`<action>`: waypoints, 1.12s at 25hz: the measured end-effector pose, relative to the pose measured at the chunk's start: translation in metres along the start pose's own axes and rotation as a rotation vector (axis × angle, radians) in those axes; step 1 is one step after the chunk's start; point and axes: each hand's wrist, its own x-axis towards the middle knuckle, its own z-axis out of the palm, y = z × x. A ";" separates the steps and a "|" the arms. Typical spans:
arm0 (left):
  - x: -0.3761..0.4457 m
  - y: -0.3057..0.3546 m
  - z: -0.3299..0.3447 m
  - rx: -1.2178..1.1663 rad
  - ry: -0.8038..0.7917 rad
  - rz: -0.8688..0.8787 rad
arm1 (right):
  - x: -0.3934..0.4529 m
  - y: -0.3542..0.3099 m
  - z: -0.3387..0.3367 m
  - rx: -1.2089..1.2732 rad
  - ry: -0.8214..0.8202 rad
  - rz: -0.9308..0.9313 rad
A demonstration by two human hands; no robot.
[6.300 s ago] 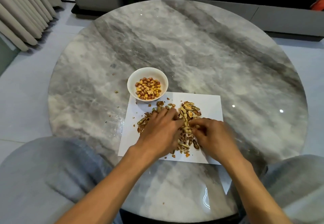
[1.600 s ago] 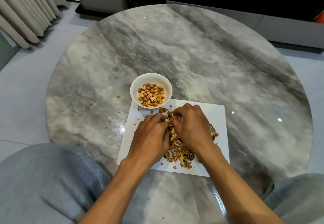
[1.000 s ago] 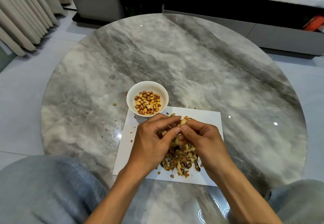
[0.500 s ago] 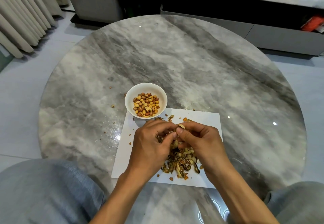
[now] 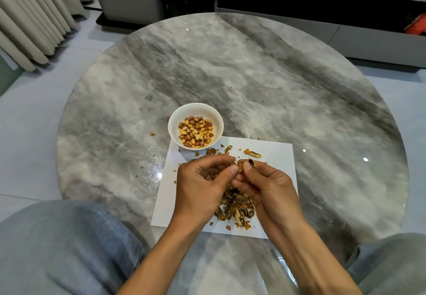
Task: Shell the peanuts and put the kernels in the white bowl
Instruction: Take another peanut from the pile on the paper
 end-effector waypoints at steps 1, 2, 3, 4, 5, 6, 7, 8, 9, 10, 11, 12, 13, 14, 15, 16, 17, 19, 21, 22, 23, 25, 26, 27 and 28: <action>0.001 -0.001 0.000 -0.024 0.009 -0.037 | 0.001 -0.002 0.000 0.060 -0.002 0.027; 0.001 -0.002 0.000 -0.038 0.011 -0.065 | 0.001 -0.003 -0.001 0.099 0.002 0.043; 0.001 -0.003 0.000 -0.040 0.005 -0.081 | 0.002 -0.004 -0.001 0.111 0.007 0.050; 0.001 -0.004 0.001 -0.024 -0.006 -0.077 | 0.003 -0.005 -0.002 0.092 0.014 0.051; 0.000 -0.003 0.002 0.011 -0.021 -0.054 | 0.003 -0.006 -0.003 0.048 0.017 0.042; -0.001 -0.002 0.002 0.057 -0.037 -0.020 | 0.002 -0.006 -0.003 -0.022 0.018 0.013; -0.001 -0.002 0.003 0.076 -0.057 -0.009 | 0.001 -0.008 -0.004 -0.143 0.022 -0.045; -0.002 -0.001 0.005 0.046 -0.076 -0.034 | 0.001 -0.010 -0.005 -0.317 0.032 -0.136; -0.003 0.001 0.006 -0.028 -0.089 -0.093 | 0.000 -0.013 -0.005 -0.497 0.042 -0.238; -0.005 0.002 0.007 -0.086 -0.089 -0.143 | -0.001 -0.016 -0.003 -0.625 0.041 -0.312; -0.006 0.002 0.008 -0.108 -0.069 -0.150 | -0.001 -0.018 -0.001 -0.671 0.043 -0.336; -0.006 0.002 0.009 -0.082 -0.044 -0.116 | -0.001 -0.019 0.001 -0.637 0.046 -0.315; -0.008 0.001 0.011 -0.049 -0.023 -0.087 | -0.002 -0.019 0.002 -0.566 0.060 -0.268; -0.008 0.000 0.012 -0.020 0.000 -0.062 | -0.001 -0.017 0.004 -0.486 0.082 -0.219; -0.009 -0.001 0.013 -0.011 0.026 -0.053 | -0.001 -0.016 0.005 -0.420 0.105 -0.185; -0.009 -0.002 0.015 -0.017 0.052 -0.056 | 0.000 -0.013 0.006 -0.388 0.133 -0.172; -0.009 -0.003 0.016 -0.036 0.074 -0.073 | -0.001 -0.010 0.008 -0.365 0.156 -0.175; -0.009 -0.001 0.016 -0.116 0.107 -0.134 | -0.002 -0.005 0.011 -0.332 0.183 -0.211; -0.008 0.001 0.015 -0.206 0.103 -0.203 | -0.004 -0.003 0.011 -0.367 0.176 -0.259; -0.007 0.002 0.014 -0.209 0.089 -0.205 | -0.004 -0.003 0.010 -0.388 0.154 -0.267; -0.006 0.001 0.013 -0.179 0.072 -0.179 | -0.004 -0.005 0.009 -0.396 0.120 -0.256; -0.006 0.000 0.012 -0.080 0.034 -0.103 | -0.002 -0.012 0.002 -0.387 0.021 -0.196; -0.007 0.000 0.013 -0.027 0.026 -0.069 | -0.001 -0.016 -0.001 -0.387 -0.029 -0.159; -0.009 -0.001 0.014 0.047 0.032 -0.020 | 0.000 -0.020 -0.004 -0.387 -0.068 -0.117; -0.011 -0.001 0.015 0.133 0.045 0.044 | 0.002 -0.023 -0.006 -0.381 -0.090 -0.076</action>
